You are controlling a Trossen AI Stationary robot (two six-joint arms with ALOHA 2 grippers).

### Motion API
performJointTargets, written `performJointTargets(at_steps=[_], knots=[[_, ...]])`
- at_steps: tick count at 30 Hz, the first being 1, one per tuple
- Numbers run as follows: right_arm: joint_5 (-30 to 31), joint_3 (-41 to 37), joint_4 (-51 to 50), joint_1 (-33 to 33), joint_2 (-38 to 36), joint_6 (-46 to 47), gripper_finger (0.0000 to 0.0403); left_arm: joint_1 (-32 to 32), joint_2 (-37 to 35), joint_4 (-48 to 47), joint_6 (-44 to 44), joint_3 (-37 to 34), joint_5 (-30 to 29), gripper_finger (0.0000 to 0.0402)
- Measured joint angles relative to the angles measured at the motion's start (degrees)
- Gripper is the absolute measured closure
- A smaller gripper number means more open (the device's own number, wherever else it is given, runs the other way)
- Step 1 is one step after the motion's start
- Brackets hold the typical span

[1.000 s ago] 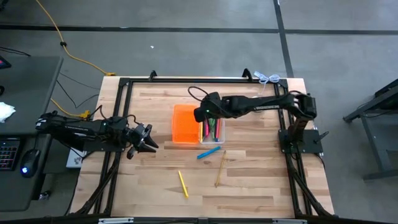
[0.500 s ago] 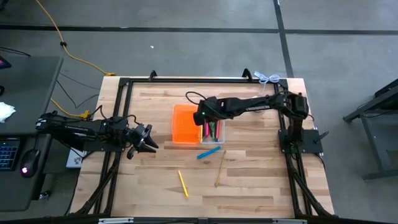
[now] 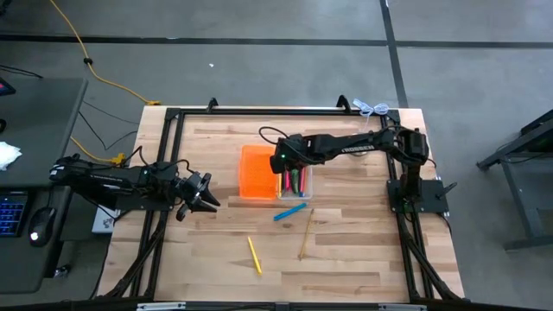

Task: Pick & place school supplies into a supply box
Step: Put the blue pen into the supply box

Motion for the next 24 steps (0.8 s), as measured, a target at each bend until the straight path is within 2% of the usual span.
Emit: performJointTargets(at_steps=[9, 24], knots=[[-0.18, 0.00, 0.08, -0.02, 0.00, -3.96, 0.0323, 0.00, 0.00, 0.01, 0.00, 0.00, 0.30, 0.0257], [-8.76, 0.09, 0.26, 0.35, -0.76, -5.12, 0.0328, 0.00, 0.00, 0.01, -0.28, 0.00, 1.01, 0.0257]])
